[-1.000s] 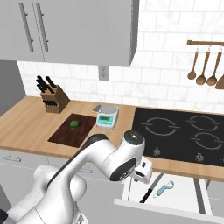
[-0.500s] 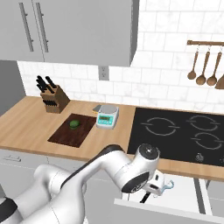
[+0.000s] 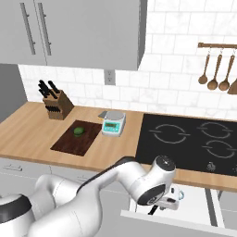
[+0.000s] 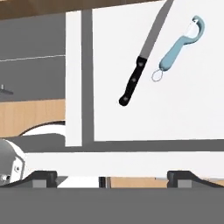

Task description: Place the appropriate cutting tool for cutting the avocado skin on the cutting board.

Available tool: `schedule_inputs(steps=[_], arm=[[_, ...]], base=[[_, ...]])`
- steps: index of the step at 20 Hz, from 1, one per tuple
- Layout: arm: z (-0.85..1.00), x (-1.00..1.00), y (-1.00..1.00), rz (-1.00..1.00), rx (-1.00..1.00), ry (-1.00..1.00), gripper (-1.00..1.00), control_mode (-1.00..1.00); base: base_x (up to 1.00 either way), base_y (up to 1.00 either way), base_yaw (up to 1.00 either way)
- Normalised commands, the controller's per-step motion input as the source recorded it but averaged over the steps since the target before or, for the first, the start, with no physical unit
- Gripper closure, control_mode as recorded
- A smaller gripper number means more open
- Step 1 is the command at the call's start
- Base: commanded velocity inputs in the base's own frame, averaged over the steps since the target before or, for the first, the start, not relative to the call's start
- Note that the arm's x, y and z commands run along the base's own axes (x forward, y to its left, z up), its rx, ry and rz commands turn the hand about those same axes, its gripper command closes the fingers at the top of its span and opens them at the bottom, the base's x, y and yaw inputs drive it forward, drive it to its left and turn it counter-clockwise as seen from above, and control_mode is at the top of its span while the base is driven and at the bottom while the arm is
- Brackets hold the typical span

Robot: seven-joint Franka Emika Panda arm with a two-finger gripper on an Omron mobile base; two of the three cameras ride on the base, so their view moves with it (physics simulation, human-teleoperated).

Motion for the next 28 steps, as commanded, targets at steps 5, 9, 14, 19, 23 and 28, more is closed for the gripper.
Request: schedule_inputs(steps=[5,9,14,19,23,28], arm=[[-0.27,-0.09,-0.08,0.15,0.0,0.06,-1.0,-1.0],[-0.31,-0.27,0.0,0.11,0.0,0.07,-1.0,-1.0],[-0.24,-0.49,0.0,0.1,0.0,0.07,-1.0,-1.0],[-0.21,-0.63,0.0,0.08,0.0,0.07,-1.0,-1.0],[0.4,-0.17,0.0,0.01,0.0,0.06,-1.0,-1.0],[0.67,0.7,-0.12,0.0,0.01,0.17,-1.0,-1.0]], base=[[0.0,0.0,0.0],[0.0,0.0,0.0],[0.0,0.0,0.0],[0.0,0.0,0.0],[0.0,0.0,0.0],[0.0,0.0,0.0]])
